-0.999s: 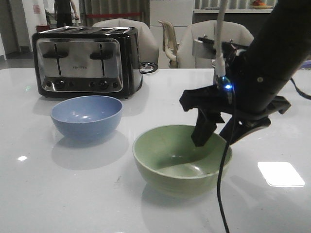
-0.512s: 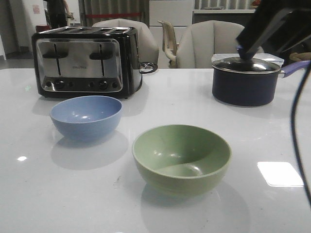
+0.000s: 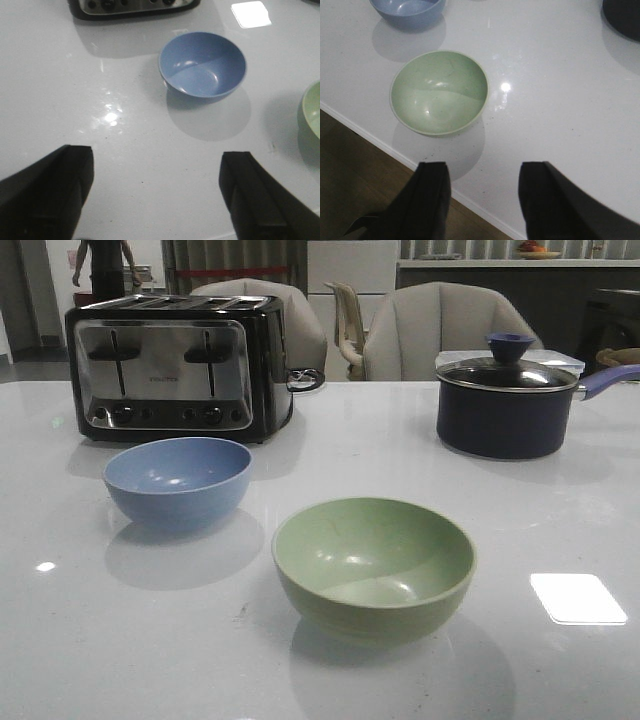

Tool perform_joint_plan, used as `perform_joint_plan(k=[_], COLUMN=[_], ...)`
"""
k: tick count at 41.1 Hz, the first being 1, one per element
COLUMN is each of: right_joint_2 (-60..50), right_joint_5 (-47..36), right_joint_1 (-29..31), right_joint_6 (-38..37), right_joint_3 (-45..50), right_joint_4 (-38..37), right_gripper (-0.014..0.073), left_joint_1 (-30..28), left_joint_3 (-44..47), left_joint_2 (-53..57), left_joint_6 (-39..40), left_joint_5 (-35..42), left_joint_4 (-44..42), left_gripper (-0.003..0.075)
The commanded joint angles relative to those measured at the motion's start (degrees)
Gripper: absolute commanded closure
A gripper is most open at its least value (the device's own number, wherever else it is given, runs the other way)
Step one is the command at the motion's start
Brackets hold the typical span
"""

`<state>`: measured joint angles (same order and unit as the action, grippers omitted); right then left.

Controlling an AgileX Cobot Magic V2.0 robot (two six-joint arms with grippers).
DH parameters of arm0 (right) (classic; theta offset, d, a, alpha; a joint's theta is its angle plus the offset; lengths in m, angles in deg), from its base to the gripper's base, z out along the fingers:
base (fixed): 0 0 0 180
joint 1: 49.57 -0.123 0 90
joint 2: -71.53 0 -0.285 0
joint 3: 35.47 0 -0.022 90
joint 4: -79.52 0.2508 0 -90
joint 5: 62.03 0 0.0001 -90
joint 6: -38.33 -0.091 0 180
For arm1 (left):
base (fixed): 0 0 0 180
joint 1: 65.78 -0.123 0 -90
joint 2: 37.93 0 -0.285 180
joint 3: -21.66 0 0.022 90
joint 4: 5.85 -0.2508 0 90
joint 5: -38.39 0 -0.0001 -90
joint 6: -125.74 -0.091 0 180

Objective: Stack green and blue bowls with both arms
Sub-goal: 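Raise the open right gripper away from the green bowl, then reach the left gripper down to the light blue bowl's rim and grasp it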

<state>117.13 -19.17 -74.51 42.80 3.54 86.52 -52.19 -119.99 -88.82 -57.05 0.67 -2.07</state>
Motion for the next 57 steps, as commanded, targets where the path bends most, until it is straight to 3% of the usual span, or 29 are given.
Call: perform_joint_plan(k=[1, 11, 30, 52, 57], right_joint_2=[-1.03, -1.12, -1.12, -1.12, -1.12], right_joint_5=[-3.29, -3.28, -3.28, -3.28, -3.28], right_joint_1=[0.02, 0.02, 0.02, 0.02, 0.02], right_joint_6=[0.54, 0.54, 0.54, 0.54, 0.54], right_joint_3=[-1.36, -1.36, -1.36, -1.36, -1.36], right_joint_4=[-0.29, -0.29, -0.29, -0.29, -0.29], right_gripper=[0.0153, 0.0153, 0.0153, 0.0153, 0.0153], left_joint_1=[2.41, 3.73, 3.73, 2.63, 2.63], left_joint_3=[-3.82, -13.87, -35.54, -48.54, -48.67], left_joint_2=[-3.72, -19.84, -51.71, -69.21, -70.27], left_joint_6=[-0.25, -0.25, -0.25, -0.15, -0.15], left_joint_5=[4.25, -0.72, -0.77, -0.75, -0.75], left_joint_4=[0.51, 0.66, -2.8, -5.01, -5.01], left_gripper=[0.0158, 0.0158, 0.0158, 0.0159, 0.0214])
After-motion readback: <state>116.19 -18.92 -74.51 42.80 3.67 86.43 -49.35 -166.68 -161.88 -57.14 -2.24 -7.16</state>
